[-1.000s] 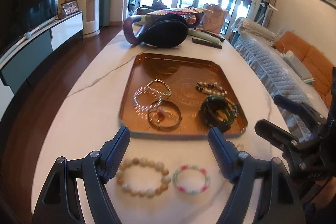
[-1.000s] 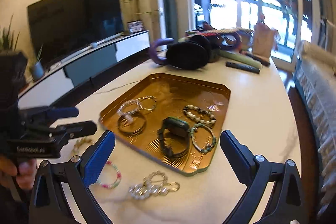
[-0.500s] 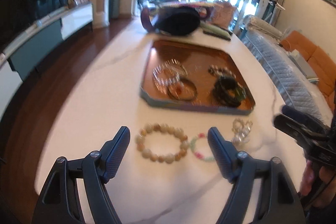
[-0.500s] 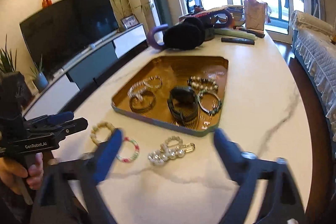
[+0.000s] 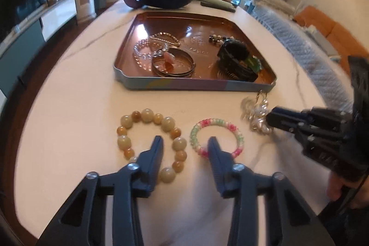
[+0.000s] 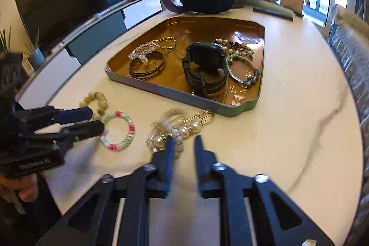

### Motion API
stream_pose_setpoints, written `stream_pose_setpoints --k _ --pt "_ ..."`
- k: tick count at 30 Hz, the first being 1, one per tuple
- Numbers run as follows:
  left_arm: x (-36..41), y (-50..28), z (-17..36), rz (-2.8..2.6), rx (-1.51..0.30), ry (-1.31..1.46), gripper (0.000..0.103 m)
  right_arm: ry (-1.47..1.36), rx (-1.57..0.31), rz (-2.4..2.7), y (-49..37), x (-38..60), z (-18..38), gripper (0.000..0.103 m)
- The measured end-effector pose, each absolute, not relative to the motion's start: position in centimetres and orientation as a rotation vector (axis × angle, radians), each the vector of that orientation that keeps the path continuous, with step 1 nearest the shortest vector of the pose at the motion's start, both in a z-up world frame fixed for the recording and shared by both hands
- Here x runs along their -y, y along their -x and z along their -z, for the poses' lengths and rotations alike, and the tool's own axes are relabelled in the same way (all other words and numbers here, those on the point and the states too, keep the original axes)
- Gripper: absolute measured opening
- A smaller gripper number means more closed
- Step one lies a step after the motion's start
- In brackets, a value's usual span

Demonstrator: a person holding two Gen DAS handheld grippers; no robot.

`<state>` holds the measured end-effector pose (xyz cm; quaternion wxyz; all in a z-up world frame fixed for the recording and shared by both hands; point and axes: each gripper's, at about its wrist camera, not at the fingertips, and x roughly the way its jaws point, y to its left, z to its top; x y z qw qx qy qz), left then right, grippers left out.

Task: Organize jewelry
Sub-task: 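Grasp the pale jade bead bracelet with the left tool while the right tool grasps the pearl-gold strand, then carry the jade bracelet in the left tool while the right tool carries the pearl strand over the tray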

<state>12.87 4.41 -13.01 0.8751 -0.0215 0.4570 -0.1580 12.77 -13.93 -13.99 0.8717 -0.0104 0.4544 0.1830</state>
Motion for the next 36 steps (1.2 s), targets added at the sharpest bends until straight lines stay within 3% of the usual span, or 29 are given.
stream_pose_setpoints --k 2,6,36 --pt "-4.9 -13.1 13.1 0.331 -0.964 0.073 0.018 0.019 -0.952 -0.386 -12.8 13.9 14.0 0.005" --pt "-6.0 -13.6 13.0 0.338 -0.991 0.163 0.013 0.012 -0.939 -0.398 -12.6 13.9 13.4 0.005" --pt "-6.2 -12.2 7.4 0.416 -0.781 0.162 0.013 0.044 -0.699 -0.378 -11.4 16.8 5.8 0.005"
